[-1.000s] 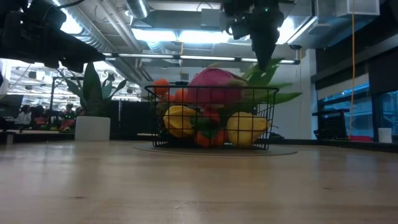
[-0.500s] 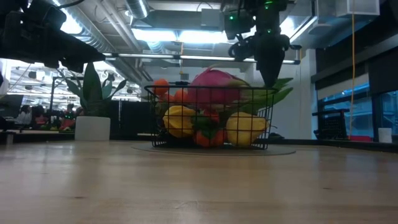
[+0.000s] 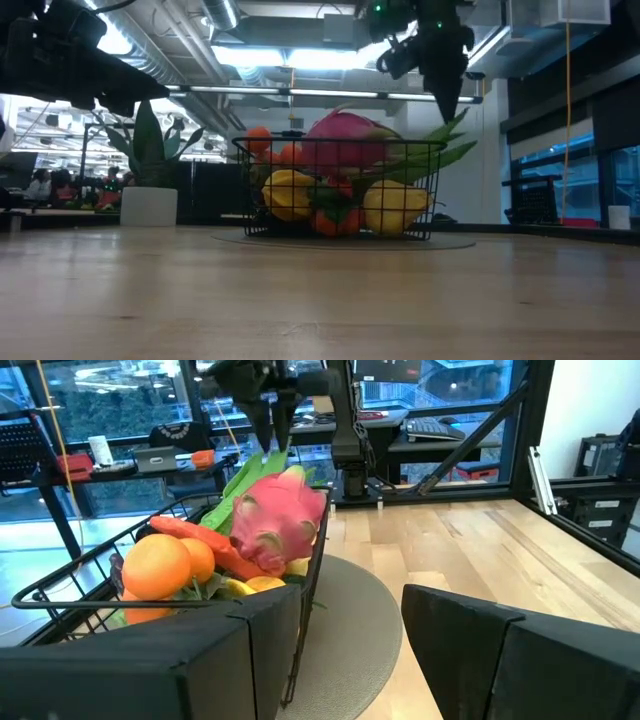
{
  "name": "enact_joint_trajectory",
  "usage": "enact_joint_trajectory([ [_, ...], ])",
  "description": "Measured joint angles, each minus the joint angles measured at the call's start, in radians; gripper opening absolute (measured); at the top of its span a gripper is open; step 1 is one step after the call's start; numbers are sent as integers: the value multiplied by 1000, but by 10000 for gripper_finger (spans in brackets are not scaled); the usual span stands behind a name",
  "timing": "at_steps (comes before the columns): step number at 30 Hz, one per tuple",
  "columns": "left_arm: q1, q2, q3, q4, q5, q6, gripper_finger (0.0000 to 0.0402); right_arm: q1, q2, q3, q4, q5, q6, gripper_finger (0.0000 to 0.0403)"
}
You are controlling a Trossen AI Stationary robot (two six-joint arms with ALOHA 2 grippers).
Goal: Build produce basket
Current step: Adjust the leaf lettuce, then return to Home Position
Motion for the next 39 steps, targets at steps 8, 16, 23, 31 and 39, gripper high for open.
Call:
enact_joint_trajectory([
  [8,0,0,0,0,0,0,173,1,-7,95,-2,-64,78,166],
  [16,0,0,0,0,0,0,173,63,-30,91,-1,-151,278,171],
  [23,0,0,0,0,0,0,173,205,-30,89,16,-107,178,171],
  [31,0,0,0,0,0,0,173,357,-30,89,158,70,149,171],
  [39,0,0,0,0,0,0,173,494,-29,25,322,198,91,171],
])
